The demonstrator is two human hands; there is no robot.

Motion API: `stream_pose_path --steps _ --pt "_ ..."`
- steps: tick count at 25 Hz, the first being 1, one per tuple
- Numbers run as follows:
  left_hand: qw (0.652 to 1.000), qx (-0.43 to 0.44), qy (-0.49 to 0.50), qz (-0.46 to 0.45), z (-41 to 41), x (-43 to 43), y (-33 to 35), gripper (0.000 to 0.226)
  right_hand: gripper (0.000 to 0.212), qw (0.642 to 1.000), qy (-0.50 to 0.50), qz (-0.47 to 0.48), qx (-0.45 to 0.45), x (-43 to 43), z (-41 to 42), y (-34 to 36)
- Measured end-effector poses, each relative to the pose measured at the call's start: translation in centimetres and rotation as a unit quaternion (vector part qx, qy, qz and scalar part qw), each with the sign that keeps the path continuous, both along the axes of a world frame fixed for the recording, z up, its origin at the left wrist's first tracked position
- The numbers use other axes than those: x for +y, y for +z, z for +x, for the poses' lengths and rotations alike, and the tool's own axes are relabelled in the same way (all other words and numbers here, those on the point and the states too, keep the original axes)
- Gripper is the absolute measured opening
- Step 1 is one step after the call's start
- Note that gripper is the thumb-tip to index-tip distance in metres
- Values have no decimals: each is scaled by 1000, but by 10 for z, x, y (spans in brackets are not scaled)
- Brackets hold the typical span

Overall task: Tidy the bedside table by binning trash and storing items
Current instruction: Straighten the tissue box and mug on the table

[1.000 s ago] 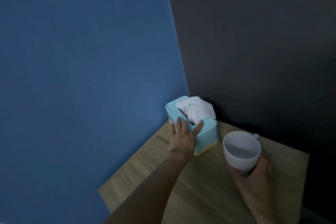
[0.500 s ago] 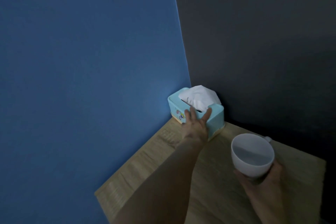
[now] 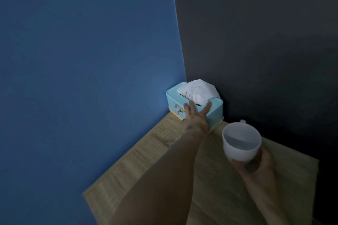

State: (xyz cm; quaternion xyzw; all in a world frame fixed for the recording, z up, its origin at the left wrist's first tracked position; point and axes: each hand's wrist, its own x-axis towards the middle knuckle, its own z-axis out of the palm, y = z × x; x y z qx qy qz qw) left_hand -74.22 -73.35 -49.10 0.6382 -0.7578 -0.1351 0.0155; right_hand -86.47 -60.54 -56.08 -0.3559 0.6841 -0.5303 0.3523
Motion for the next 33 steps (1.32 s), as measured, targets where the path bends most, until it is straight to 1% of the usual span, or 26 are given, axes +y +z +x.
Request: stream_pose_path --steps 2,6,10,13,19,22,24,28,33 --pt "1000 5 1 1 0 0 0 76 105 999 -5 -7 44 -8 0 2" --pt "1000 12 2 9 0 2 1 78 97 999 3 -47 26 -19 -3 -1" --pt "1000 7 -2 7 -2 -1 1 76 107 996 18 -44 78 -34 -5 -5" --pt "1000 -3 1 0 -6 -3 0 76 97 990 12 -50 134 -46 -7 -6" --pt "999 -23 7 -48 -15 -16 -7 69 81 992 -27 -65 106 -59 -13 -10" --pt "998 -26 7 -63 -19 -20 -9 64 79 987 -49 -78 129 -60 -14 -15" --pt "997 -30 9 -67 -22 -21 -8 63 80 985 -44 -79 145 -60 -14 -14" --pt "997 -28 4 -74 -27 -27 -7 61 80 978 -40 -50 200 -66 -12 -13" --pt "997 -24 2 -76 -32 -33 -10 63 80 973 -67 -34 219 -76 -15 -15"
